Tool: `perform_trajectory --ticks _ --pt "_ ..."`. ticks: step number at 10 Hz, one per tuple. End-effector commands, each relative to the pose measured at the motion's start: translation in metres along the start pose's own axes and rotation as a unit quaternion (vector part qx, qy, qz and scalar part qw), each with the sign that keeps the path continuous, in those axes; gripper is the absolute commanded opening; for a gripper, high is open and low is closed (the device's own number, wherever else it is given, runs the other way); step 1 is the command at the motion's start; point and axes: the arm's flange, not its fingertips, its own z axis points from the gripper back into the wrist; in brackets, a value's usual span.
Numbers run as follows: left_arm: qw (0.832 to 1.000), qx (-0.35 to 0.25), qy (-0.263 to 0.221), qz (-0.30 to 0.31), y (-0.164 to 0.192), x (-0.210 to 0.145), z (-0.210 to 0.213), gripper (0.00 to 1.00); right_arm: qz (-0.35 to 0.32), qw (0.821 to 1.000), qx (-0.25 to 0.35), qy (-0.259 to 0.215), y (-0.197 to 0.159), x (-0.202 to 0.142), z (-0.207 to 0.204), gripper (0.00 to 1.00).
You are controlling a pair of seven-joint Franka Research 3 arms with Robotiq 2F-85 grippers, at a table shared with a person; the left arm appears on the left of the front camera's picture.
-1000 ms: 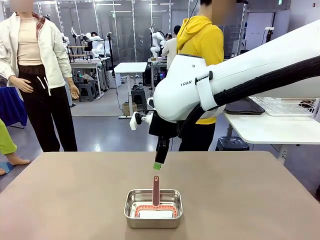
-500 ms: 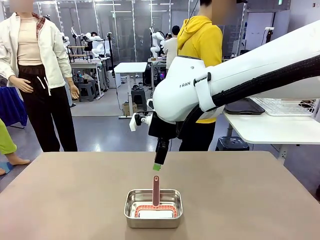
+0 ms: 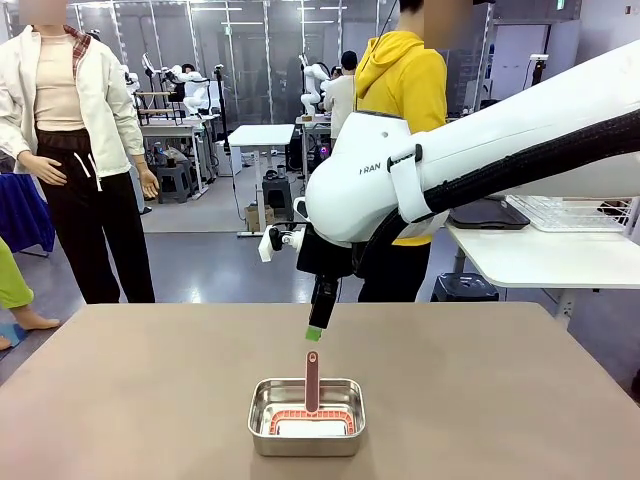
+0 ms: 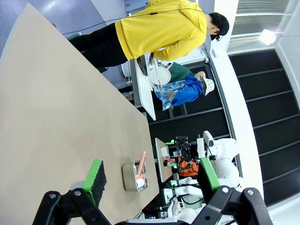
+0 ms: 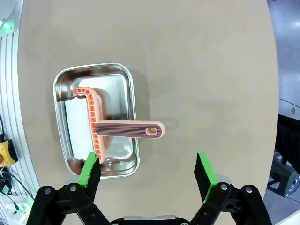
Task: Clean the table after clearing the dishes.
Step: Place the Lint Roller back on top of the Airtight Container.
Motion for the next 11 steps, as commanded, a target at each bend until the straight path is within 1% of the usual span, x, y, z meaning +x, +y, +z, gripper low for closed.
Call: perform_trajectory --ticks 1,2,3,4,5,6,7,8,9,10,11 --pt "1.000 -0.004 0.002 0.007 -0.005 0.002 0.003 1.00 0.000 1.000 0.000 0.000 0.000 0.000 0.000 0.96" --pt "1.000 -0.004 0.002 0.007 -0.005 0.002 0.003 1.00 -0.113 0.982 0.124 -0.092 -0.012 -0.034 0.032 1.00" --pt "1.000 -0.004 0.002 0.007 -0.005 0.002 0.003 1.00 -0.194 0.954 0.200 -0.115 -0.022 -0.076 0.049 1.00" --pt "1.000 -0.004 0.002 0.007 -0.005 0.002 0.003 1.00 -0.267 0.913 0.268 -0.152 -0.025 -0.119 0.058 1.00" --pt "1.000 -0.004 0.002 0.007 -0.005 0.002 0.003 1.00 -0.328 0.864 0.300 -0.235 -0.030 -0.167 0.066 1.00" --pt "1.000 -0.004 0.002 0.007 -0.005 0.002 0.003 1.00 -0.396 0.805 0.325 -0.299 -0.032 -0.219 0.074 1.00" --pt "1.000 -0.004 0.002 0.007 -0.005 0.002 0.003 1.00 -0.457 0.736 0.337 -0.368 -0.032 -0.275 0.081 1.00" --pt "1.000 -0.004 0.002 0.007 -0.005 0.002 0.003 1.00 -0.535 0.691 0.292 -0.389 -0.033 -0.336 0.085 1.00" --pt "1.000 -0.004 0.002 0.007 -0.005 0.002 0.003 1.00 -0.581 0.641 0.269 -0.425 -0.028 -0.396 0.094 1.00" --pt "1.000 -0.004 0.002 0.007 -0.005 0.002 0.003 1.00 -0.626 0.584 0.238 -0.458 -0.018 -0.458 0.103 1.00" --pt "1.000 -0.004 0.002 0.007 -0.005 0.002 0.003 1.00 -0.669 0.521 0.206 -0.488 -0.003 -0.517 0.107 1.00"
